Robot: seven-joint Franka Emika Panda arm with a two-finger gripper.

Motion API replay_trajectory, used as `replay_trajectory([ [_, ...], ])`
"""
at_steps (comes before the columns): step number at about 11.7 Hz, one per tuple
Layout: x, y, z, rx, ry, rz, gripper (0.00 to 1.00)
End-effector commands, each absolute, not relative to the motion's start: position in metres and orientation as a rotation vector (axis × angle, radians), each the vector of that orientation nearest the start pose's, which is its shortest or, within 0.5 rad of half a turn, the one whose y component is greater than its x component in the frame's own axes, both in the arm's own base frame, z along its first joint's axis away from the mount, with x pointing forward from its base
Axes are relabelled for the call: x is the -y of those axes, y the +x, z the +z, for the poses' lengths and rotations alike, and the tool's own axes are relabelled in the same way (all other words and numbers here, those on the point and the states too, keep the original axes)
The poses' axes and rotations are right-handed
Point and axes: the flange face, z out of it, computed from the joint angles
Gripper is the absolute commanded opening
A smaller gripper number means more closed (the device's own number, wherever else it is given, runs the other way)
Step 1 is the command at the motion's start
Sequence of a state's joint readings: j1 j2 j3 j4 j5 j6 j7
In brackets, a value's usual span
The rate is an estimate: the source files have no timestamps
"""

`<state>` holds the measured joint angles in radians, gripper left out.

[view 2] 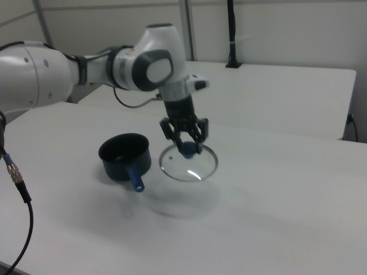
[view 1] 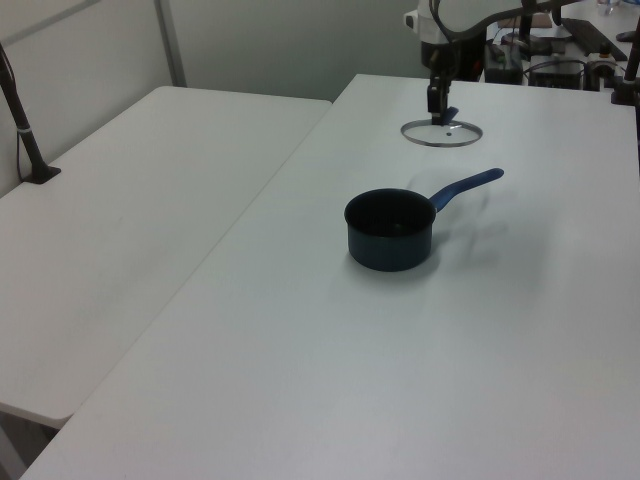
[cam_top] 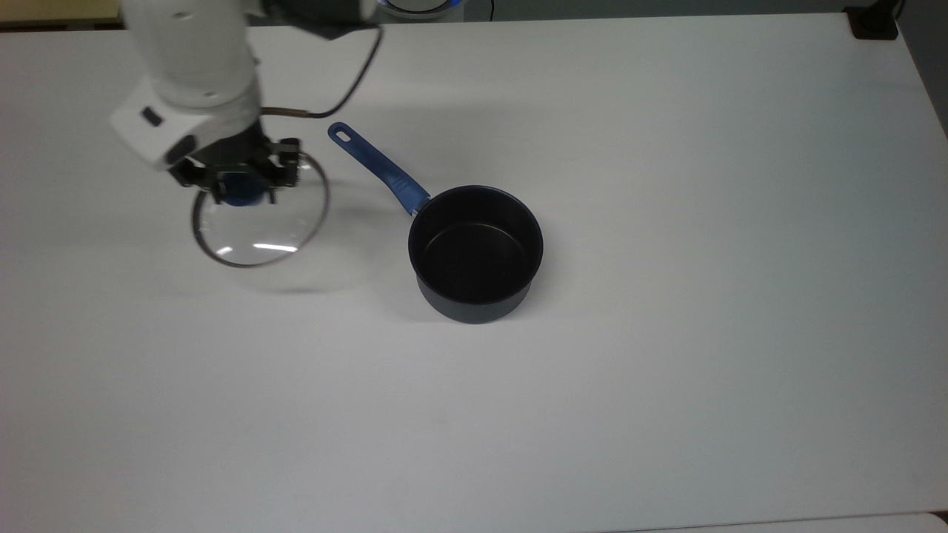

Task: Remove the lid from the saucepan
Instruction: 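Lower the lid onto the table and open the gripper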

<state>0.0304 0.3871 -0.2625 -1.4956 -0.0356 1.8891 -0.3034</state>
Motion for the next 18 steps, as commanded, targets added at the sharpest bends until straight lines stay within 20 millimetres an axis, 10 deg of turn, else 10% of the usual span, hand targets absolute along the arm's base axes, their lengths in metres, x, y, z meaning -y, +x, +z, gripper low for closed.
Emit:
replay_trajectory([
  [1, 0.168, 0.649, 0.430, 0.143, -3.290, 0.052, 0.39],
  [9, 0.186, 0.656, 0.343, 0.189, -3.344, 0.161, 0.45],
  [12, 0.185, 0.654, 0.336, 0.194, -3.347, 0.187, 0.93],
  [15, 0.182, 0.654, 0.362, 0.132, -3.345, 0.129, 1.00],
  [18, 0.139, 0.637, 0.461, -0.124, -3.323, 0.004, 1.00],
])
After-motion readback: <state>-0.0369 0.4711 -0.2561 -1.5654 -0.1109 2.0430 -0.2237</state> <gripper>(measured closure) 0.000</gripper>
